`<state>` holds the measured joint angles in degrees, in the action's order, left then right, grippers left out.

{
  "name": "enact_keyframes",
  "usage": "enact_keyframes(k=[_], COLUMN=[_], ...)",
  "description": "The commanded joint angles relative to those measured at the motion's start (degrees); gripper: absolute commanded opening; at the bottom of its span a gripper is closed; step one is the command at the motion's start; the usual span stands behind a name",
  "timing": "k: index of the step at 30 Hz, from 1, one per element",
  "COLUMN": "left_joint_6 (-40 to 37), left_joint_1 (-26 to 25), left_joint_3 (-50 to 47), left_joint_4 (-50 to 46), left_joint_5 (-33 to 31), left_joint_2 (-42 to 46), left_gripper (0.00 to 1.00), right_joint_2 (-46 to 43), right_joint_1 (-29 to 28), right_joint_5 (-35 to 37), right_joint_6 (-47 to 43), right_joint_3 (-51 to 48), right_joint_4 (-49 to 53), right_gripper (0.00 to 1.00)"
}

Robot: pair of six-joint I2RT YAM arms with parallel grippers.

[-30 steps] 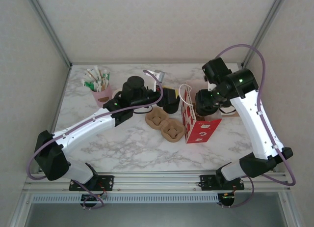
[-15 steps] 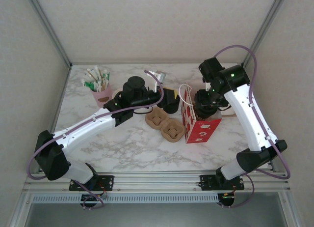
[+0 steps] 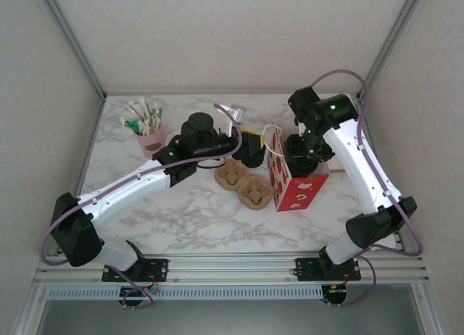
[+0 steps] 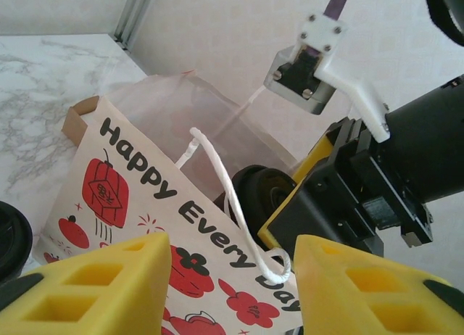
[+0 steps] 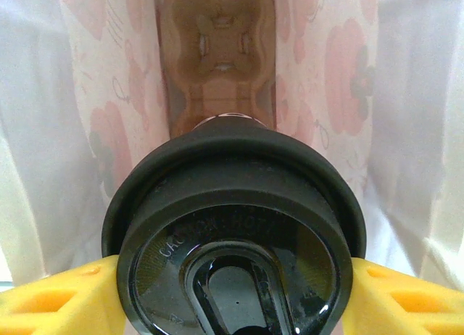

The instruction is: Pack the takeout coffee

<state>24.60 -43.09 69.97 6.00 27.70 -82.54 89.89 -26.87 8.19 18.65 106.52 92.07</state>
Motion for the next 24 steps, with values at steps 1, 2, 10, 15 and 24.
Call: enact_keyframes(k=[1, 2, 10, 15, 24], left_joint_6=[-0.62, -0.69, -1.31, -1.47, -3.07], left_joint_1=[-0.85, -0.93, -1.56, -1.99, -2.08], left_joint_3=[1.55, 1.57, 3.85, 5.94, 5.39], left_joint_4=[1.63, 1.56, 0.62, -0.76, -2.93], left_joint_5=[1.74, 1.81, 2.58, 4.55, 3.78], left_joint_2=[1.74, 1.55, -1.44, -3.87, -5.10], left_gripper=[0.51, 0.51, 0.48, 0.25, 0.04], right_joint_2=[0.12, 0.02, -0.49, -0.76, -1.86], right_joint_1=[0.24, 0.28, 0.31, 0.38, 0.91], right_joint_5=[-1.28, -1.27, -1.26, -0.90, -1.58], right_joint_6=[-0.48, -0.55, -0.83, -0.93, -1.37], right_joint_3=[-1.08, -1.34, -2.56, -3.95, -4.14], right_joint_4=[9.46, 9.36, 8.63, 7.86, 7.73], right_gripper=[0.69, 0.69, 0.69, 0.69, 0.69])
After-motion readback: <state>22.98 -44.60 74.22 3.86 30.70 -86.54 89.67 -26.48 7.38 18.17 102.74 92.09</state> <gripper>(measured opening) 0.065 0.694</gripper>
